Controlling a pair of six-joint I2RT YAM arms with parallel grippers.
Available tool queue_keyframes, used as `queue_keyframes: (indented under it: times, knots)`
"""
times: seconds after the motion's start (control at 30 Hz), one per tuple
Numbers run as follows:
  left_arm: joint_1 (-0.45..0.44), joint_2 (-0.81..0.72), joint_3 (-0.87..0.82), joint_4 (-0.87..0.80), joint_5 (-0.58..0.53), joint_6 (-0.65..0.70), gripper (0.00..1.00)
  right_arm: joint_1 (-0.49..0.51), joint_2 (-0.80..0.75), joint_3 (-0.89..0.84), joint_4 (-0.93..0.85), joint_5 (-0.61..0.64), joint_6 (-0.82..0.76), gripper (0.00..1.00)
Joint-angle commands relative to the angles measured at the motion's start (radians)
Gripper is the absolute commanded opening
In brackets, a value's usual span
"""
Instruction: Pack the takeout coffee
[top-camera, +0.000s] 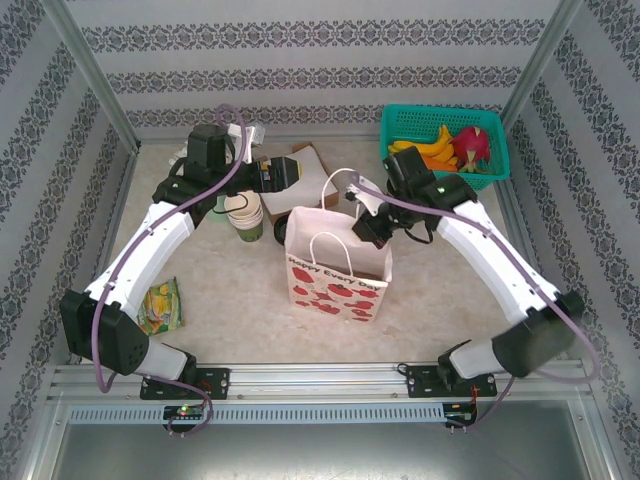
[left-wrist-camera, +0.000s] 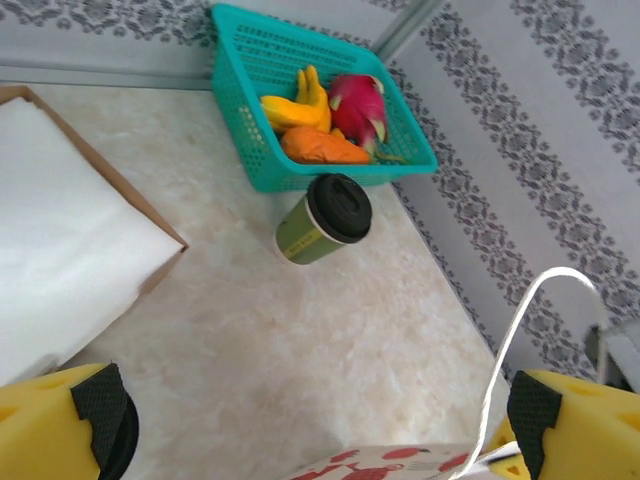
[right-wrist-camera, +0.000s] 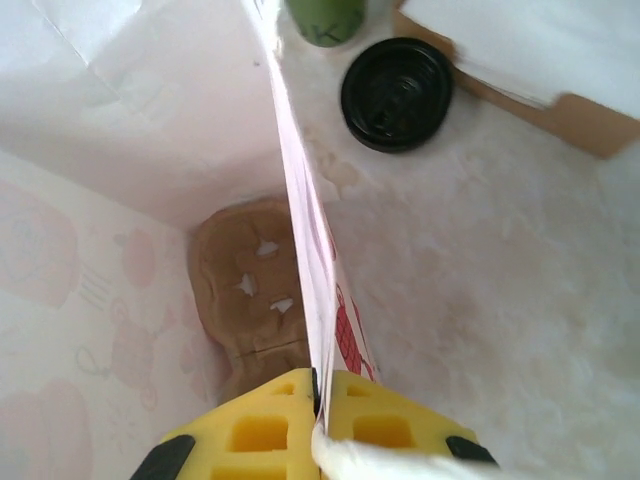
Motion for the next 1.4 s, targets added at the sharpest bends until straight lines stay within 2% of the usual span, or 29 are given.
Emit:
queue_keyframes:
  times: [0.0, 0.1, 0.27, 0.37, 0.87, 1.1, 1.37]
  knots:
    - [0.006, -0.03, -0.027, 0.059, -0.091, -0.045, 1.0, 0.01, -0.066, -0.088, 0.143, 0.18, 0.312, 0.0]
    - [0.007, -0.034, -0.042, 0.071, -0.123, -0.064, 1.0, 0.013, -0.116, -0.136, 0.166, 0.307, 0.506, 0.0]
    - [0.006, -0.023, -0.044, 0.078, -0.132, -0.083, 1.0, 0.053, -0.193, -0.211, 0.265, 0.413, 0.707, 0.0]
    - [0.006, -0.016, -0.044, 0.078, -0.142, -0.102, 1.0, 0.104, -0.194, -0.185, 0.244, 0.483, 0.724, 0.0]
    - [0.007, 0.02, -0.029, 0.052, -0.175, -0.137, 1.0, 0.208, -0.146, -0.149, 0.246, 0.535, 0.879, 0.0]
    - [0.007, 0.033, -0.009, -0.041, -0.264, -0.141, 1.0, 0.241, -0.092, -0.112, 0.254, 0.561, 0.95, 0.0]
    - [0.006, 0.046, 0.006, -0.098, -0.348, -0.142, 0.99, 0.277, -0.027, -0.063, 0.258, 0.585, 0.944, 0.02]
